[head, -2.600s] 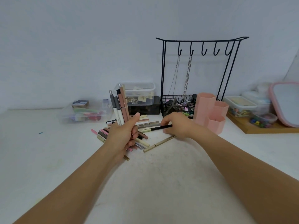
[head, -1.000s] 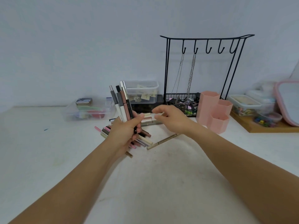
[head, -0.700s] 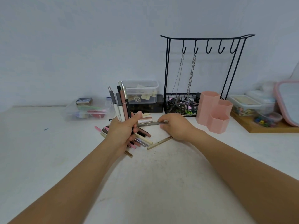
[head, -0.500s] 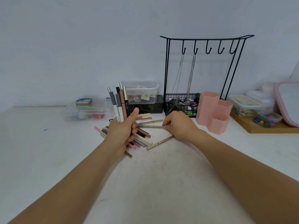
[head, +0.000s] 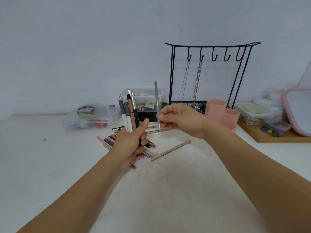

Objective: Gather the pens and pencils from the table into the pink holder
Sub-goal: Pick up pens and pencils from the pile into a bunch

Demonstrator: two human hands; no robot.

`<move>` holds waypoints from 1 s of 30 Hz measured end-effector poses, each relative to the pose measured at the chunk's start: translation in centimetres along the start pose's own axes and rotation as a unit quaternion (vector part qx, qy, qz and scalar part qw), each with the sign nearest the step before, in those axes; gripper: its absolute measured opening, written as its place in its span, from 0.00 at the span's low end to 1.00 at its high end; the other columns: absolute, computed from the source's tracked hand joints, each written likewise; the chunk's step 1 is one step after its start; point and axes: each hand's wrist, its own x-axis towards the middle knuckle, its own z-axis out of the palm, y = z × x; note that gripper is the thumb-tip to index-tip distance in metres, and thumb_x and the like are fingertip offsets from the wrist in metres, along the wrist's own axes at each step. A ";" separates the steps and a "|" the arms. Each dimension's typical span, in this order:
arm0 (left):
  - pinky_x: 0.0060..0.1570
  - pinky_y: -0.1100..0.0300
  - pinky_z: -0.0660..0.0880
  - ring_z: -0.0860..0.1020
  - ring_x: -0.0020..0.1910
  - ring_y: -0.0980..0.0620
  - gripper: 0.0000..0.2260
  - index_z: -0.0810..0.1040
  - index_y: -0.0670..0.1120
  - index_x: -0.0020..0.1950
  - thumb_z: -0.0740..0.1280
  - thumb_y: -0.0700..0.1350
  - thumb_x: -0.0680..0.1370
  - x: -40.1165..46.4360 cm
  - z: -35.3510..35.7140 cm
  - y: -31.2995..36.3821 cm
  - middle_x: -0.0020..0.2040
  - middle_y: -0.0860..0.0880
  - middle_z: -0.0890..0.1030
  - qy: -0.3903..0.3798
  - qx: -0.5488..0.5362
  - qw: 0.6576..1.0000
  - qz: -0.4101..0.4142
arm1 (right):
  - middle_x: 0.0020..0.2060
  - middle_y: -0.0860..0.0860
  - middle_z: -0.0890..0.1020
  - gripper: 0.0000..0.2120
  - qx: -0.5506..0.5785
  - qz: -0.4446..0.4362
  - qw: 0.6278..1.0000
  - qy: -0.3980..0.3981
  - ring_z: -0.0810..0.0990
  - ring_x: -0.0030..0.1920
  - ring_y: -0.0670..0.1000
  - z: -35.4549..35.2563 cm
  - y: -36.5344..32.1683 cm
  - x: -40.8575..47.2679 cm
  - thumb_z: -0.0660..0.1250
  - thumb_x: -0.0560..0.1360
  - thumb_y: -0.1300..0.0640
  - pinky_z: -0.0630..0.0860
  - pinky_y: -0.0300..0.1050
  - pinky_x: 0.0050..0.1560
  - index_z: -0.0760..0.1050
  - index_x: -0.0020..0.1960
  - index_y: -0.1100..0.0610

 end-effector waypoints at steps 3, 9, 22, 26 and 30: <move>0.19 0.66 0.60 0.70 0.19 0.57 0.21 0.70 0.45 0.35 0.69 0.59 0.77 -0.6 0.7 0.2 0.29 0.48 0.67 -0.025 -0.042 0.999 0.008 | 0.37 0.55 0.82 0.09 0.044 -0.023 0.999 -0.009 0.82 0.37 0.49 1.4 -1.3 -0.4 0.68 0.79 0.65 0.82 0.39 0.44 0.79 0.56 0.70; 0.18 0.68 0.62 0.68 0.26 0.56 0.23 0.78 0.40 0.48 0.73 0.59 0.68 -0.6 0.9 -0.2 0.32 0.48 0.74 -0.074 -0.096 0.992 0.031 | 0.38 0.59 0.84 0.09 0.013 -0.019 1.000 -0.009 0.84 0.39 0.52 1.9 -1.4 -0.5 0.70 0.77 0.67 0.83 0.40 0.44 0.78 0.54 0.72; 0.19 0.66 0.66 0.76 0.28 0.54 0.20 0.80 0.40 0.52 0.78 0.48 0.65 -0.9 1.2 -1.0 0.34 0.45 0.80 -0.051 -0.054 0.996 0.045 | 0.37 0.54 0.81 0.10 -0.126 0.001 0.992 0.001 0.72 0.30 0.43 1.6 0.4 0.1 0.79 0.70 0.59 0.70 0.37 0.33 0.84 0.47 0.63; 0.19 0.66 0.64 0.73 0.26 0.55 0.14 0.79 0.42 0.45 0.76 0.51 0.71 -0.9 1.2 -0.4 0.31 0.48 0.75 -0.042 -0.051 0.997 0.043 | 0.37 0.52 0.80 0.08 -0.049 0.010 0.998 -0.024 0.75 0.34 0.46 1.5 0.4 -0.1 0.74 0.74 0.64 0.71 0.39 0.36 0.81 0.53 0.61; 0.20 0.64 0.64 0.72 0.26 0.53 0.15 0.76 0.45 0.38 0.73 0.54 0.77 -0.2 0.1 0.4 0.30 0.49 0.73 0.008 -0.041 0.998 0.036 | 0.41 0.48 0.83 0.09 -0.086 0.024 0.996 0.014 0.80 0.40 0.46 0.6 0.5 -0.1 0.72 0.77 0.56 0.76 0.39 0.41 0.82 0.56 0.56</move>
